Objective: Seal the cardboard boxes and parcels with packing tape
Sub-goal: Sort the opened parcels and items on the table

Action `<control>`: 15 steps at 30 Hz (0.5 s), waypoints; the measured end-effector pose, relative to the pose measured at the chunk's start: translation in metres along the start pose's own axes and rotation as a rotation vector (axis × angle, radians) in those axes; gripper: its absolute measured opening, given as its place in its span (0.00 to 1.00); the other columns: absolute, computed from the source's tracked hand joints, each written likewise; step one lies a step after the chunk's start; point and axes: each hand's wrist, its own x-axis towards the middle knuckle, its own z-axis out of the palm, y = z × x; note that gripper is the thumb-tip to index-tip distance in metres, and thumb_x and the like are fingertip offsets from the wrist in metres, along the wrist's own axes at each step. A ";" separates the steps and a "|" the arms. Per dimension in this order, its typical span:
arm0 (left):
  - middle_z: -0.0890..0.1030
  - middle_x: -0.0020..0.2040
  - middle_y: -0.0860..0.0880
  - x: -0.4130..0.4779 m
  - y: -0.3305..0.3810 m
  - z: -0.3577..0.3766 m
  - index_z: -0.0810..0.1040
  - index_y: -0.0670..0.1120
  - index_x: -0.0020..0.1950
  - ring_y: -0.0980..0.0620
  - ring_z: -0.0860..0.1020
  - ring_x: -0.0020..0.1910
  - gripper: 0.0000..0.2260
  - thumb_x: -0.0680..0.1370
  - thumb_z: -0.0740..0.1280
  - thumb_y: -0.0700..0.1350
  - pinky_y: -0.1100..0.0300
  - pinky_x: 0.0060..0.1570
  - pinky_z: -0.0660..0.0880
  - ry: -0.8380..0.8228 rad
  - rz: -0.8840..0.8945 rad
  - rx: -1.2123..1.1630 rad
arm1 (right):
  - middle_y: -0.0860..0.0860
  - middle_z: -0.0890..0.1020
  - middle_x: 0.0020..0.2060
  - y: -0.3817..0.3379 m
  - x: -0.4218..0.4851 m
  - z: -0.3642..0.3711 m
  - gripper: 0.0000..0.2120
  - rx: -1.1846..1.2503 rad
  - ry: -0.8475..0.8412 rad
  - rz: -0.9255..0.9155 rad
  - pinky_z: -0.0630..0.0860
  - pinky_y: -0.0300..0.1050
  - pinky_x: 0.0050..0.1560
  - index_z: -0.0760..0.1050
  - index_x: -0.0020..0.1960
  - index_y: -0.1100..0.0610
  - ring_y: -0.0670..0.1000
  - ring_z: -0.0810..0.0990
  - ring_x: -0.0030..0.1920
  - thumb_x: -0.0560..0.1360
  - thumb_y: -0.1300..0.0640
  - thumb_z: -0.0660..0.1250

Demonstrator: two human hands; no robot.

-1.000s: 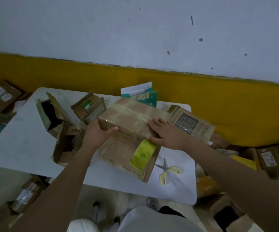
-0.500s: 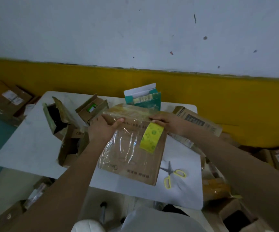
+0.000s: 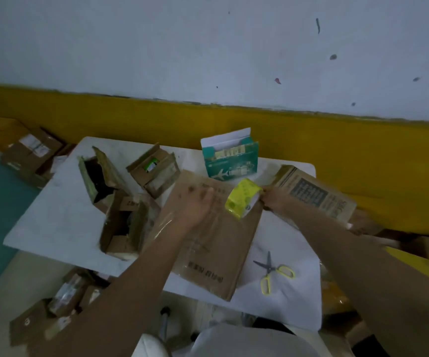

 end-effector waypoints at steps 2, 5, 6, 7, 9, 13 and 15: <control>0.80 0.60 0.48 -0.010 0.022 0.008 0.79 0.41 0.62 0.50 0.76 0.59 0.21 0.86 0.53 0.52 0.61 0.58 0.66 -0.091 0.042 -0.121 | 0.55 0.74 0.37 0.021 0.005 0.004 0.14 0.129 0.022 0.097 0.72 0.45 0.41 0.72 0.40 0.56 0.50 0.72 0.36 0.83 0.63 0.57; 0.78 0.60 0.50 -0.012 0.041 0.029 0.77 0.41 0.64 0.52 0.76 0.60 0.25 0.81 0.58 0.60 0.59 0.60 0.69 -0.343 -0.042 -0.407 | 0.56 0.77 0.42 0.040 0.007 0.010 0.09 0.137 0.022 0.137 0.73 0.45 0.42 0.74 0.46 0.58 0.51 0.73 0.39 0.83 0.61 0.59; 0.79 0.56 0.49 -0.013 0.043 0.035 0.77 0.42 0.62 0.52 0.76 0.55 0.23 0.81 0.61 0.59 0.58 0.54 0.70 -0.405 -0.008 -0.391 | 0.57 0.77 0.43 0.041 0.008 0.012 0.08 0.115 0.035 0.145 0.74 0.44 0.41 0.74 0.47 0.59 0.52 0.73 0.39 0.83 0.60 0.59; 0.79 0.52 0.47 -0.011 0.041 0.041 0.78 0.42 0.59 0.53 0.76 0.50 0.19 0.81 0.63 0.57 0.57 0.49 0.71 -0.427 0.029 -0.365 | 0.59 0.77 0.44 0.039 0.007 0.013 0.07 0.125 0.055 0.147 0.75 0.42 0.40 0.74 0.49 0.60 0.53 0.74 0.39 0.83 0.61 0.59; 0.80 0.47 0.45 -0.010 0.034 0.044 0.78 0.46 0.50 0.55 0.76 0.43 0.10 0.81 0.67 0.53 0.60 0.43 0.73 -0.436 0.042 -0.356 | 0.60 0.79 0.51 0.034 0.008 0.010 0.08 0.011 0.070 0.103 0.79 0.45 0.50 0.76 0.56 0.62 0.59 0.79 0.50 0.82 0.61 0.59; 0.79 0.41 0.53 -0.023 0.025 0.038 0.78 0.46 0.50 0.59 0.77 0.37 0.09 0.80 0.68 0.51 0.69 0.35 0.73 -0.456 0.033 -0.436 | 0.60 0.78 0.61 0.023 -0.004 0.007 0.16 -0.395 0.018 -0.029 0.70 0.48 0.61 0.74 0.66 0.62 0.60 0.75 0.63 0.83 0.59 0.56; 0.78 0.39 0.52 -0.038 0.013 0.030 0.78 0.44 0.48 0.56 0.76 0.37 0.13 0.80 0.67 0.55 0.64 0.35 0.72 -0.416 -0.029 -0.388 | 0.61 0.78 0.61 0.022 -0.003 0.011 0.18 -0.468 0.059 -0.073 0.69 0.46 0.59 0.73 0.66 0.62 0.60 0.76 0.62 0.85 0.55 0.52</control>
